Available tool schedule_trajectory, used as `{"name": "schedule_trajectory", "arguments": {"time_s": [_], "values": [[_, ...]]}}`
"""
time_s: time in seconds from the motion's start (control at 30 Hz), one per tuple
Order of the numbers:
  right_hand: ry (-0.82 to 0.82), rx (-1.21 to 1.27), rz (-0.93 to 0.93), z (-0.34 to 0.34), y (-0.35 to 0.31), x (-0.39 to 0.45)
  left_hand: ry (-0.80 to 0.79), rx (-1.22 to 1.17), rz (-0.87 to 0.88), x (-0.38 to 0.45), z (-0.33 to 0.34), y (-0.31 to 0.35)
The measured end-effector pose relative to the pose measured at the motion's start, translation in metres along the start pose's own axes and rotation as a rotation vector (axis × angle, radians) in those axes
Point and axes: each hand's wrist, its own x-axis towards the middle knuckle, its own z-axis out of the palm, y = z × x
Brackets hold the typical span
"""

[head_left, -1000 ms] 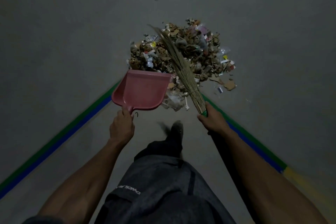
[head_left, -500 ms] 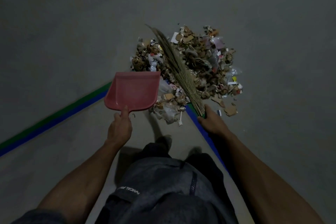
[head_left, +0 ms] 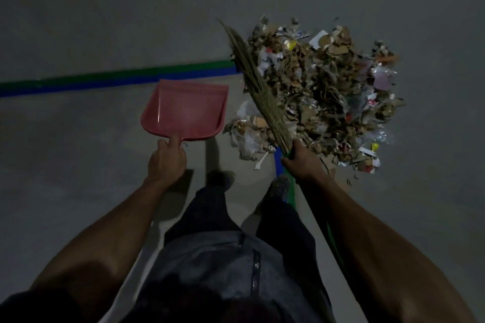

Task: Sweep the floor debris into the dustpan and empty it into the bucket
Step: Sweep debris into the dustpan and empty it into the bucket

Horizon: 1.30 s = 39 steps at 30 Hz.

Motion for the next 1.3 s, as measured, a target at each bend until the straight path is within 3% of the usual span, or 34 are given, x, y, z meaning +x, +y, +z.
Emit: {"name": "schedule_trajectory", "arguments": {"time_s": [0.2, 0.37, 0.73, 0.87, 1.0, 1.13, 1.3], "values": [[-0.151, -0.111, -0.089, 0.018, 0.015, 0.023, -0.009, -0.028, -0.162, -0.028, 0.034, -0.003], [-0.236, -0.146, -0.062, 0.072, 0.023, 0.041, -0.055, -0.024, -0.225, -0.024, 0.075, -0.029], [-0.266, -0.188, 0.063, 0.271, 0.052, 0.121, -0.146, 0.015, -0.130, 0.053, 0.219, -0.140], [-0.283, -0.187, 0.158, 0.315, 0.079, 0.149, -0.179, 0.060, -0.076, 0.075, 0.259, -0.165], [-0.157, -0.199, 0.248, 0.315, 0.111, 0.180, -0.184, 0.081, -0.023, 0.092, 0.285, -0.175], [-0.083, -0.211, 0.227, 0.293, 0.130, 0.207, -0.174, 0.093, 0.055, 0.109, 0.300, -0.175], [0.042, -0.051, 0.291, 0.265, 0.142, 0.225, -0.179, 0.122, 0.095, 0.127, 0.304, -0.163]]}}
